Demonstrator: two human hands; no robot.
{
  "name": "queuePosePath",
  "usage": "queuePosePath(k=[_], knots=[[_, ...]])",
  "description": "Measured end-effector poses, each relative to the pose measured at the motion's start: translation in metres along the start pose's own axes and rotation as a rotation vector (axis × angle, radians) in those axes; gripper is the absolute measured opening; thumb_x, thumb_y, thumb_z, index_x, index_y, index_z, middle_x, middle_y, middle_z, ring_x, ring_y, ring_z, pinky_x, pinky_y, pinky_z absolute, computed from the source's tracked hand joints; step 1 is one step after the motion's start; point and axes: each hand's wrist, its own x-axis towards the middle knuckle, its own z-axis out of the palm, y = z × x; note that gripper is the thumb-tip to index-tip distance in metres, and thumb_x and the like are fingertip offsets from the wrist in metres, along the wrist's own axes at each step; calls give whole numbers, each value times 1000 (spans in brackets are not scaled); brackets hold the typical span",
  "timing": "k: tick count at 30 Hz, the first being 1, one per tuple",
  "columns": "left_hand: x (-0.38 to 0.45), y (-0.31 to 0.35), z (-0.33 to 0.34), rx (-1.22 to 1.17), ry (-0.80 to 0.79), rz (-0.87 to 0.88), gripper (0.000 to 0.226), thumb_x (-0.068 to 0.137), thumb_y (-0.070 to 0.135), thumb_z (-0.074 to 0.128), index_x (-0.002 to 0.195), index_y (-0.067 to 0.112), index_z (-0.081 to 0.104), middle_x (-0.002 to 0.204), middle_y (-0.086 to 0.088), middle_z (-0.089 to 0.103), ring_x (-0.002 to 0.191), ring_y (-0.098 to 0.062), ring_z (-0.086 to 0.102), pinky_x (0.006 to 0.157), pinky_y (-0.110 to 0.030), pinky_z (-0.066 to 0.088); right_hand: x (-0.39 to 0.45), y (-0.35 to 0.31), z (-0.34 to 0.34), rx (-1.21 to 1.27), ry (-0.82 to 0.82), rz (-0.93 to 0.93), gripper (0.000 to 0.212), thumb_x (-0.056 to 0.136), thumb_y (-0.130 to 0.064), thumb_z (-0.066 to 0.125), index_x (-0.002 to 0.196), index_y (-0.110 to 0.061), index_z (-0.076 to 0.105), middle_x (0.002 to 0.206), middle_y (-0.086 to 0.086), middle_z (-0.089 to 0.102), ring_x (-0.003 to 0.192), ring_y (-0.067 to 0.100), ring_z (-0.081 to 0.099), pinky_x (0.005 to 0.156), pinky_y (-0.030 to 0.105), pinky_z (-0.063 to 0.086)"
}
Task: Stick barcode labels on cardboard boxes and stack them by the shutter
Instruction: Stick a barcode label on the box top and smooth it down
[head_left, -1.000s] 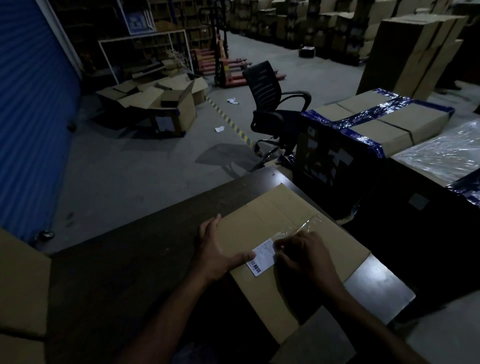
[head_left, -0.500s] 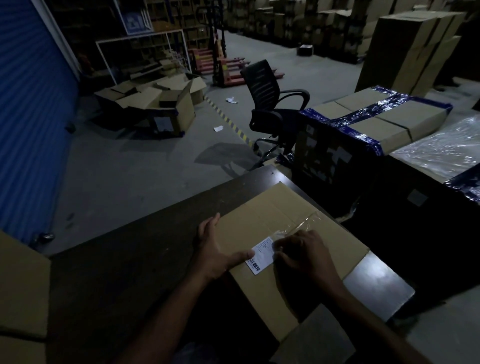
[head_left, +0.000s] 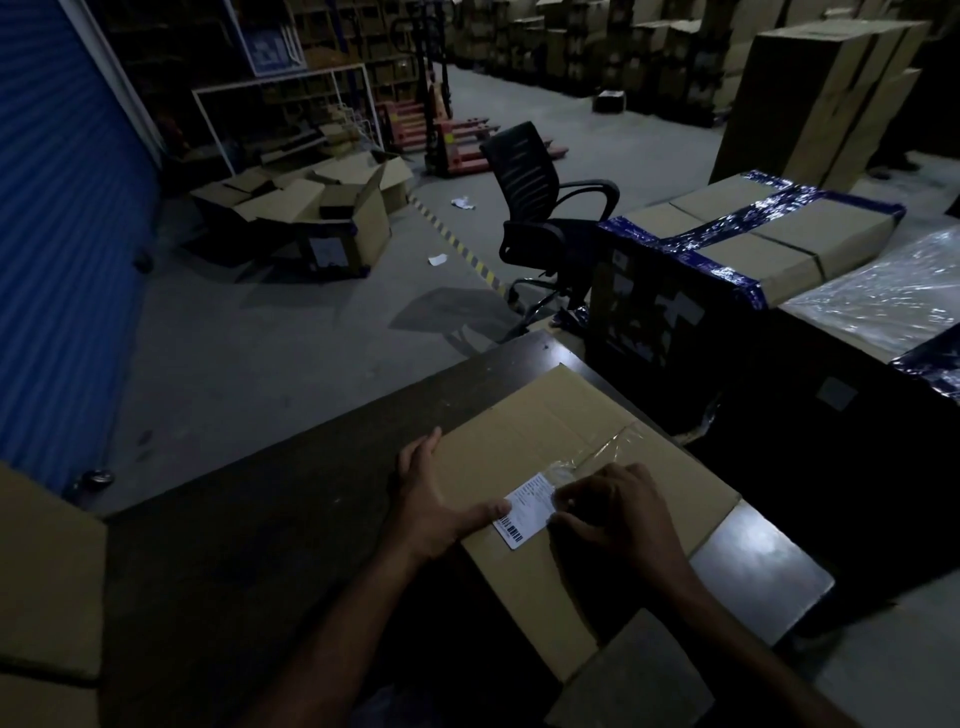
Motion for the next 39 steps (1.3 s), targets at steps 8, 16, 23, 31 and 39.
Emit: queuePosePath(k=[8,16,23,31,39], knots=[[-1,1,0,13,4,-10,134,40,66,88,154,32,25,150,10,20,134,-15,33,105,-29,35,0,4,2,12,21,8,16,73,-43,78,86,-38,71,80,-23,49,88,6,36,77,28,32],[-1,3,-3,48,-11,-40,139,34,77,83,153,35,24,148,10,21,135,-17,34,109,-39,39,-29,12,15,-121,334,95,11,85,-40,68,89,-32,74,82,-18,59,81,7,43,70,30,33],[-14,16,-5,298,39,-122,140,39,95,62,154,28,20,152,-1,26,140,-28,33,115,-51,31,-31,13,20,0,438,85,11,81,-39,66,90,-35,71,86,-23,59,87,5,46,74,26,18],[-59,41,-9,708,-38,-194,120,69,87,54,156,22,2,147,-9,42,132,-27,44,104,-41,38,59,52,-25,117,-27,-278,22,80,-51,68,88,-33,77,86,-17,71,81,2,63,74,40,53],[-50,45,-16,711,31,-85,113,73,85,51,156,27,0,146,-4,47,129,-24,49,101,-38,40,70,36,-35,-11,-200,-315,32,83,-52,58,97,-30,76,96,-12,72,86,-1,64,81,32,54]])
